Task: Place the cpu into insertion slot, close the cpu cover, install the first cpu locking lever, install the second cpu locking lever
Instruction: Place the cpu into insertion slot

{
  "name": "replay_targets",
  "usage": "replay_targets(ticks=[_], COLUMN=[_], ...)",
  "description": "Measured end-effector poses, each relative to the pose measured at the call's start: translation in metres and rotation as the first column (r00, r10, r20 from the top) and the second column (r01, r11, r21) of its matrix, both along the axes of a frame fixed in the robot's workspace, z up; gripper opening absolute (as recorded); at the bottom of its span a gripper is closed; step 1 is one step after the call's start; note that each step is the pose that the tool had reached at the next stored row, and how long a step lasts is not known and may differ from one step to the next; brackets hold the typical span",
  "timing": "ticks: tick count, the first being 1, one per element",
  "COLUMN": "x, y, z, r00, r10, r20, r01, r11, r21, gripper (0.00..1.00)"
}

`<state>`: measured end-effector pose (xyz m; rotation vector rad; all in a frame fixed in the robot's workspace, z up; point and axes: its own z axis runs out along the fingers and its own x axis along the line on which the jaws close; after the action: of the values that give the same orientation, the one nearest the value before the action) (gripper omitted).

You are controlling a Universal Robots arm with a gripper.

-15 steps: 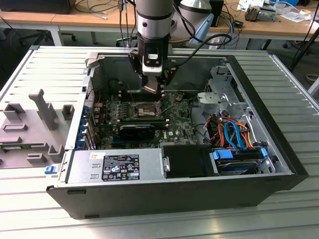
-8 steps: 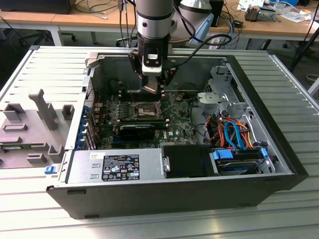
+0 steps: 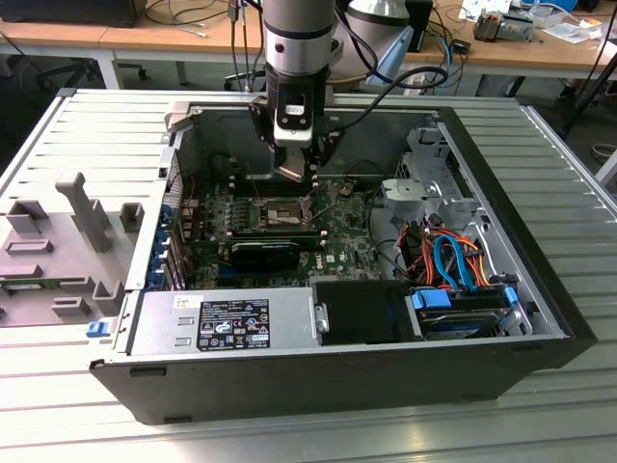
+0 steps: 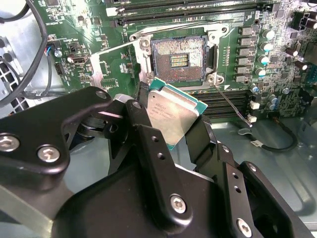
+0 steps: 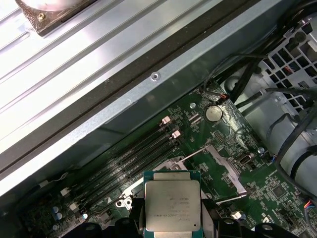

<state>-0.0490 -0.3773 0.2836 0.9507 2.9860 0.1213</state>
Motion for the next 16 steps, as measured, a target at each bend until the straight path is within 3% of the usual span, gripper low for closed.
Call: replay_targets(ticks=[16], x=[0.0000], y=[0.0000], z=[-0.0004], r00=[0.9999], r10=[-0.013], r20=[0.0000], r01=[0.013], r11=[0.9999], r21=[0.0000], gripper=[0.54])
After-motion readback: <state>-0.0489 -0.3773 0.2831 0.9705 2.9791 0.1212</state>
